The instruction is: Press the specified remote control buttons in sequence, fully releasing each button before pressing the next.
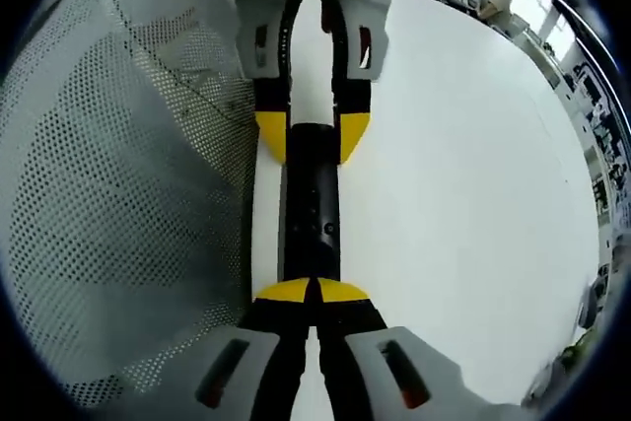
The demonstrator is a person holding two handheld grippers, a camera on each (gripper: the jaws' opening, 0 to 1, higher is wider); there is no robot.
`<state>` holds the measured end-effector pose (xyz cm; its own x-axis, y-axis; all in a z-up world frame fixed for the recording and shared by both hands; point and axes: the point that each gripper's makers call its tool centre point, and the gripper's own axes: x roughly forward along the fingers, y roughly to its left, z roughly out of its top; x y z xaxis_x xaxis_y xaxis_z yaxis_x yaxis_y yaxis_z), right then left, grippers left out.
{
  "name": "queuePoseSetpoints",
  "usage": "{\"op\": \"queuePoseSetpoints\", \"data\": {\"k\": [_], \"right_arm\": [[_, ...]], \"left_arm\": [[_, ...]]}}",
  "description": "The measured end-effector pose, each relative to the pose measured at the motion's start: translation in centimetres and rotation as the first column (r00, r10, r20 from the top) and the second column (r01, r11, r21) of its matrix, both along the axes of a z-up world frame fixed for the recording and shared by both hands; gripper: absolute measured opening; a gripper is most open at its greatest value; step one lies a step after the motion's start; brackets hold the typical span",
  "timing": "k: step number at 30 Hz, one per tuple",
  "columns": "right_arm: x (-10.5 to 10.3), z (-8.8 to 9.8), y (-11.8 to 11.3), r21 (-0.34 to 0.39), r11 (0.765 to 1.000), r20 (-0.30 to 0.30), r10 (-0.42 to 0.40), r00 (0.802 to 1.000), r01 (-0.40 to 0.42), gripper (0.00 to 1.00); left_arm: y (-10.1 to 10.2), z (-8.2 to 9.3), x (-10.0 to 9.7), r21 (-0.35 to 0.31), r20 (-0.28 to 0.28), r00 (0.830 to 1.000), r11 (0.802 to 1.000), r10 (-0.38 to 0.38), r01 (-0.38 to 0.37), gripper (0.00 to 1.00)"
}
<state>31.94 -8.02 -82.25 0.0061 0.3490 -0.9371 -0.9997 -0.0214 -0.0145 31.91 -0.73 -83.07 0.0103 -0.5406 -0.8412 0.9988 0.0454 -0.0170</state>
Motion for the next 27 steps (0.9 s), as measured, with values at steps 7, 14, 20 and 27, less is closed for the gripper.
{"op": "queuePoseSetpoints", "data": {"k": [7, 14, 20, 27], "right_arm": [[0.2, 0.1, -0.1, 0.044, 0.996, -0.055, -0.078, 0.995, 0.080, 0.00], [0.0, 0.1, 0.2, 0.026, 0.998, -0.047, -0.053, 0.998, 0.054, 0.00], [-0.2, 0.1, 1.0, 0.035, 0.998, -0.051, -0.042, 0.998, 0.044, 0.00], [0.1, 0.0, 1.2, 0.027, 0.999, -0.038, -0.038, 0.999, 0.039, 0.00]], "left_arm": [[0.0, 0.0, 0.0, -0.007, 0.000, 1.000, 1.000, 0.002, -0.002, 0.24], [0.0, 0.0, 0.0, -0.010, 0.000, 1.000, 1.000, 0.006, -0.006, 0.24], [0.0, 0.0, 0.0, -0.012, 0.000, 1.000, 1.000, 0.006, -0.006, 0.24], [0.0, 0.0, -0.1, -0.013, -0.003, 1.000, 1.000, 0.005, -0.005, 0.24]]}}
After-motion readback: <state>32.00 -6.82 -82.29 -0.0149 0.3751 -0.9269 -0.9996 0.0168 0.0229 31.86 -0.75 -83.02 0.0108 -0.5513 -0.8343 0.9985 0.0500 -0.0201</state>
